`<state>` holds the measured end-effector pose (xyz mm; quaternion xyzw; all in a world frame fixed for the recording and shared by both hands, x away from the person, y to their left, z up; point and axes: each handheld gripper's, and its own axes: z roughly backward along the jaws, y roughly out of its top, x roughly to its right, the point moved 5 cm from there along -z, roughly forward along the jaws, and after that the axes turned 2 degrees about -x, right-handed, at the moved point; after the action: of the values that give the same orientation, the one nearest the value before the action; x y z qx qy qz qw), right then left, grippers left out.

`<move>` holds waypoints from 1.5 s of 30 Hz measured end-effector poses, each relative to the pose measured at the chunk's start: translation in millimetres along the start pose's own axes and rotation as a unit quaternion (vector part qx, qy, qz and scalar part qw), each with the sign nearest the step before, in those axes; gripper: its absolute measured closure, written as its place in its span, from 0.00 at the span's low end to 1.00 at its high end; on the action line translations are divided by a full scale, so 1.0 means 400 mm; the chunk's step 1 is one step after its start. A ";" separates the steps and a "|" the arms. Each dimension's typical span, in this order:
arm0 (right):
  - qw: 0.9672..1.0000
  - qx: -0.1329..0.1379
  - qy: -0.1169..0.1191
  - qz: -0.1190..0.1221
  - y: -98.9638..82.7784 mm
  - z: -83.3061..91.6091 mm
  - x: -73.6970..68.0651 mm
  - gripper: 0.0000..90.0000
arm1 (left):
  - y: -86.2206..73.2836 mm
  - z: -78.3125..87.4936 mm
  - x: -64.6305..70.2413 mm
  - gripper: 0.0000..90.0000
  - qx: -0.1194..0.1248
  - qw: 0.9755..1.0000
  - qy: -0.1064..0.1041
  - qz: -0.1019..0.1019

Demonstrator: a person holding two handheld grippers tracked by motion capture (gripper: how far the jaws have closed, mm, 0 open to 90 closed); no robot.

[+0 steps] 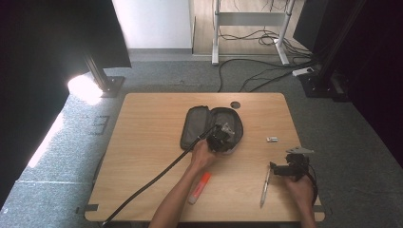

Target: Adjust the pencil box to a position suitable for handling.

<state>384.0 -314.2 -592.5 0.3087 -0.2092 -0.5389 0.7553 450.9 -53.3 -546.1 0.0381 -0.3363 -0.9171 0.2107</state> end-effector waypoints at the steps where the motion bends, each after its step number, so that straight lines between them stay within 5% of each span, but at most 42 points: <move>1: 1.000 0.000 0.000 0.000 0.000 0.000 0.000 0.00 | 0.000 0.000 0.004 0.98 0.001 1.000 -0.002 -0.001; 45: 1.000 0.000 0.000 0.000 0.000 0.000 0.000 0.00 | -0.047 0.024 0.179 0.97 0.003 0.998 -0.065 -0.026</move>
<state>383.9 -314.1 -592.5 0.3085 -0.2090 -0.5387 0.7556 377.3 -64.3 -545.6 -0.0122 -0.3512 -0.9217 0.1640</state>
